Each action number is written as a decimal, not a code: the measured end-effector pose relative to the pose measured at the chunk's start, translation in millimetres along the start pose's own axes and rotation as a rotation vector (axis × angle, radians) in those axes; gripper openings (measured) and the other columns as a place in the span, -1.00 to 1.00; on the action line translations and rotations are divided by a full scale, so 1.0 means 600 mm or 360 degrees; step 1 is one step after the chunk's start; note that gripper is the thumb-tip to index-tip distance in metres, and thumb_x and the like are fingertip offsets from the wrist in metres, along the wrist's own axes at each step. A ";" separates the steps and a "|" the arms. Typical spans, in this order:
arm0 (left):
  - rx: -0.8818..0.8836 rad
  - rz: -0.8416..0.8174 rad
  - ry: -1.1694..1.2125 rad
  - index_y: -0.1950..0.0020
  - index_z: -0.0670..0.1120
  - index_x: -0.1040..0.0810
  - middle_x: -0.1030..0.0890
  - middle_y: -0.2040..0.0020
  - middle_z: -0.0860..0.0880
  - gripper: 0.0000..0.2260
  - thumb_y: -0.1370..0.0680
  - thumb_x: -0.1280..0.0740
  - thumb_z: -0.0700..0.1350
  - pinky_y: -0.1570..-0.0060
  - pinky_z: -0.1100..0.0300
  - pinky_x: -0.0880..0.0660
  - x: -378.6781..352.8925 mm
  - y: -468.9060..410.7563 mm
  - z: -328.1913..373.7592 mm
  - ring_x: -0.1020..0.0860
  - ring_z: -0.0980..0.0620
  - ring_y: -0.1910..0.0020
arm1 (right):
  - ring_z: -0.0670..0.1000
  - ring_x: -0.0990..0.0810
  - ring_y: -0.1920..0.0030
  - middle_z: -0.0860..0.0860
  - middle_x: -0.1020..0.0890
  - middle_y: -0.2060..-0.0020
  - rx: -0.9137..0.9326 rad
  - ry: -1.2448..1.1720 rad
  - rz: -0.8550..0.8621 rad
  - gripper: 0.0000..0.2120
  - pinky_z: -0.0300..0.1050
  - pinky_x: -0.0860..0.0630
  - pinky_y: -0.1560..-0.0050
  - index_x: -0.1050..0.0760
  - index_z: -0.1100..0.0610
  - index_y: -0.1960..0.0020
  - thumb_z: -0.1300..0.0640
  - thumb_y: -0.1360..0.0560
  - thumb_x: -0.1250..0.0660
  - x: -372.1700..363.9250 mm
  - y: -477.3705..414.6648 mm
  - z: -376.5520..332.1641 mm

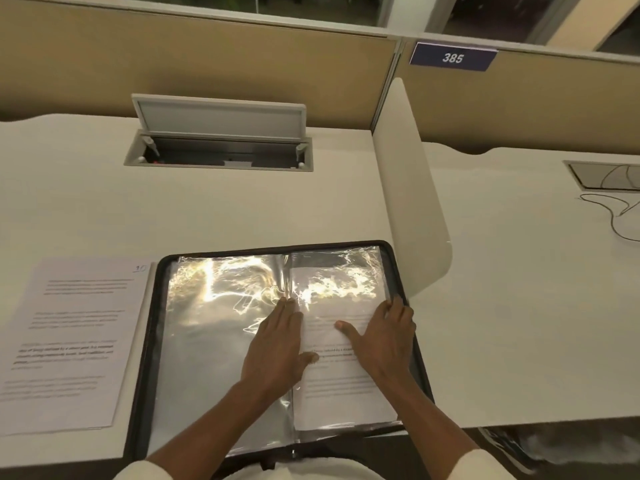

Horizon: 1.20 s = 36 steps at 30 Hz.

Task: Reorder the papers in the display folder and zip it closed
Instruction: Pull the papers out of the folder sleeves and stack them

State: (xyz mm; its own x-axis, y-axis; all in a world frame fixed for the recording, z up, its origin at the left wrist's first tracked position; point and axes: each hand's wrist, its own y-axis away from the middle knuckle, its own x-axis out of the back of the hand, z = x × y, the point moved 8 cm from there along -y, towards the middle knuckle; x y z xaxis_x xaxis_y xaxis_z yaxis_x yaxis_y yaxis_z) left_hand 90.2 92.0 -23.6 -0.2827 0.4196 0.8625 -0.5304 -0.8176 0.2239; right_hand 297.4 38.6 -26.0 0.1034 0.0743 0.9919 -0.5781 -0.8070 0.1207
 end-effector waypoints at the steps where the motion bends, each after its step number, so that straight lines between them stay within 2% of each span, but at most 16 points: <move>1: 0.0010 0.0007 -0.0002 -0.69 -0.09 -0.14 -0.05 -0.74 -0.07 -0.15 -0.57 -0.45 0.24 -0.64 0.02 -0.07 0.000 -0.001 0.000 0.00 -0.07 -0.73 | 0.23 -0.31 -0.45 0.26 -0.31 -0.53 0.0005 -0.0010 -0.0028 0.14 0.17 -0.36 -0.44 -0.33 0.30 -0.56 -0.65 -0.43 -0.05 -0.004 -0.003 0.003; 5: 0.0057 -0.0005 -0.0045 -0.68 -0.08 -0.17 -0.08 -0.74 -0.05 -0.15 -0.55 -0.47 0.23 -0.65 0.01 -0.10 -0.007 -0.005 -0.001 -0.02 -0.06 -0.72 | 0.23 -0.30 -0.46 0.23 -0.36 -0.48 0.0055 -0.0175 -0.0054 -0.14 0.21 -0.40 -0.42 -0.46 0.20 -0.48 -0.48 -0.50 -0.27 -0.008 -0.009 0.011; 8: 0.0071 0.0009 -0.0049 -0.60 -0.06 -0.28 -0.16 -0.71 -0.05 -0.21 -0.51 -0.54 0.19 -0.64 -0.03 -0.19 -0.010 -0.009 0.002 -0.07 -0.07 -0.72 | 0.19 -0.37 -0.38 0.16 -0.40 -0.37 0.0103 -0.0400 -0.0045 -0.46 0.15 -0.48 -0.32 -0.53 0.09 -0.31 -0.23 -0.50 -0.47 0.003 -0.008 0.015; 9: 0.0078 0.0011 -0.0041 -0.58 -0.06 -0.30 -0.18 -0.70 -0.06 -0.22 -0.50 -0.56 0.17 -0.64 -0.05 -0.21 -0.011 -0.010 0.003 -0.09 -0.08 -0.71 | 0.15 -0.40 -0.35 0.12 -0.41 -0.34 0.0086 -0.0522 -0.0065 -0.50 0.11 -0.51 -0.28 -0.50 0.07 -0.31 -0.14 -0.49 -0.51 0.005 -0.006 0.017; 13: 0.0094 0.0005 -0.0059 -0.55 -0.04 -0.31 -0.25 -0.66 -0.04 -0.22 -0.46 -0.59 0.16 -0.58 -0.08 -0.32 -0.014 -0.013 0.008 -0.20 -0.10 -0.67 | 0.06 -0.53 -0.20 0.01 -0.51 -0.22 -0.0081 -0.0935 -0.0020 -0.38 0.04 -0.59 -0.14 -0.33 0.03 -0.39 0.06 -0.46 -0.57 0.013 -0.008 0.038; 17: 0.0081 0.0024 -0.0074 -0.53 -0.02 -0.33 -0.29 -0.62 -0.04 -0.23 -0.45 -0.60 0.17 -0.53 -0.07 -0.38 -0.015 -0.014 0.009 -0.28 -0.09 -0.62 | 0.05 -0.62 -0.09 0.00 -0.57 -0.19 -0.0196 -0.1146 -0.0002 -0.32 -0.09 -0.54 -0.03 -0.30 0.04 -0.45 0.23 -0.46 -0.58 0.018 -0.023 0.062; 19: 0.0084 0.0006 -0.0085 -0.54 -0.02 -0.32 -0.27 -0.63 -0.04 -0.23 -0.46 -0.58 0.18 -0.54 -0.07 -0.37 -0.017 -0.014 0.007 -0.26 -0.09 -0.63 | -0.01 -0.64 0.03 0.02 -0.58 -0.16 -0.0176 -0.1181 0.0027 -0.32 -0.07 -0.58 -0.03 -0.35 0.06 -0.46 0.30 -0.46 -0.57 0.022 -0.028 0.069; 22: 0.0088 -0.0011 -0.0052 -0.51 -0.02 -0.35 -0.30 -0.61 -0.04 -0.29 -0.49 -0.54 0.21 -0.51 -0.09 -0.40 -0.014 -0.017 0.006 -0.27 -0.09 -0.62 | -0.17 -0.55 0.18 0.05 -0.57 -0.13 -0.0139 -0.1120 0.0099 -0.49 -0.13 -0.55 0.02 -0.52 0.11 -0.33 0.29 -0.45 -0.59 0.037 -0.030 0.077; 24: 0.0098 0.0037 -0.0003 -0.42 -0.01 -0.43 -0.38 -0.52 0.01 -0.42 -0.52 -0.49 0.23 -0.45 -0.02 -0.43 -0.004 -0.018 0.009 -0.32 -0.04 -0.54 | -0.17 -0.50 0.20 0.04 -0.56 -0.09 -0.0085 -0.1075 0.0160 -0.61 -0.18 -0.49 0.06 -0.57 0.13 -0.24 0.26 -0.47 -0.59 0.050 -0.022 0.074; 27: 0.0157 0.0190 0.0194 -0.20 0.05 -0.53 -0.48 -0.33 0.12 -0.62 -0.54 -0.47 0.24 -0.30 0.09 -0.43 0.027 -0.019 0.022 -0.40 0.07 -0.38 | -0.15 -0.53 0.21 -0.01 -0.55 -0.03 0.0113 -0.1008 0.0281 -0.77 -0.33 -0.54 0.14 -0.60 0.10 -0.11 0.24 -0.50 -0.57 0.070 0.004 0.054; 28: 0.0177 0.0240 0.0277 -0.14 0.07 -0.54 -0.51 -0.25 0.16 -0.66 -0.55 -0.46 0.26 -0.26 0.09 -0.45 0.040 -0.019 0.030 -0.44 0.09 -0.32 | -0.16 -0.54 0.23 -0.04 -0.55 -0.01 0.0162 -0.1001 0.0309 -0.80 -0.43 -0.50 0.14 -0.60 0.07 -0.05 0.23 -0.50 -0.56 0.077 0.013 0.047; 30: 0.0256 0.0296 0.0466 -0.03 0.12 -0.57 -0.58 -0.09 0.23 -0.66 -0.55 -0.39 0.37 -0.19 0.07 -0.50 0.066 -0.021 0.046 -0.53 0.16 -0.19 | -0.17 -0.55 0.23 -0.10 -0.55 0.09 0.0234 -0.0997 0.0327 -0.81 -0.51 -0.40 0.18 -0.58 0.02 0.05 0.21 -0.50 -0.56 0.093 0.027 0.027; 33: 0.0431 0.0258 0.0687 0.12 0.15 -0.66 -0.67 0.15 0.27 -0.44 -0.45 -0.23 0.61 0.00 0.08 -0.59 0.098 -0.024 0.066 -0.63 0.27 0.08 | -0.17 -0.59 0.22 -0.17 -0.58 0.12 0.0339 -0.1092 0.0328 -0.86 -0.48 -0.47 0.20 -0.61 0.01 0.04 0.17 -0.51 -0.55 0.123 0.050 -0.012; 35: 0.0513 0.0229 0.0767 0.26 0.12 -0.66 -0.61 0.37 0.24 -0.44 -0.45 -0.27 0.59 0.16 0.14 -0.59 0.115 -0.024 0.074 -0.59 0.24 0.31 | -0.15 -0.59 0.24 -0.17 -0.61 0.15 0.0458 -0.1126 0.0371 -0.89 -0.35 -0.57 0.23 -0.63 0.02 0.03 0.16 -0.51 -0.54 0.144 0.070 -0.046; 36: 0.0555 0.0226 0.0801 0.30 0.10 -0.66 -0.60 0.42 0.22 -0.50 -0.49 -0.34 0.49 0.17 0.13 -0.60 0.121 -0.023 0.072 -0.59 0.21 0.35 | -0.14 -0.59 0.25 -0.16 -0.63 0.16 0.0516 -0.1140 0.0387 -0.90 -0.28 -0.60 0.25 -0.63 0.02 0.03 0.15 -0.52 -0.54 0.152 0.078 -0.062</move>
State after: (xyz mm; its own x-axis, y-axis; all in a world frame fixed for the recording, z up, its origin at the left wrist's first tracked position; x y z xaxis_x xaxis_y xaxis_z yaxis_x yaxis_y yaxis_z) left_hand 111.6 116.5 55.6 -0.7180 0.3621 0.5945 -0.1920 -0.9239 0.3309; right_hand 249.4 29.3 71.6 0.5600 -0.4278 0.7094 -0.4000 -0.8896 -0.2207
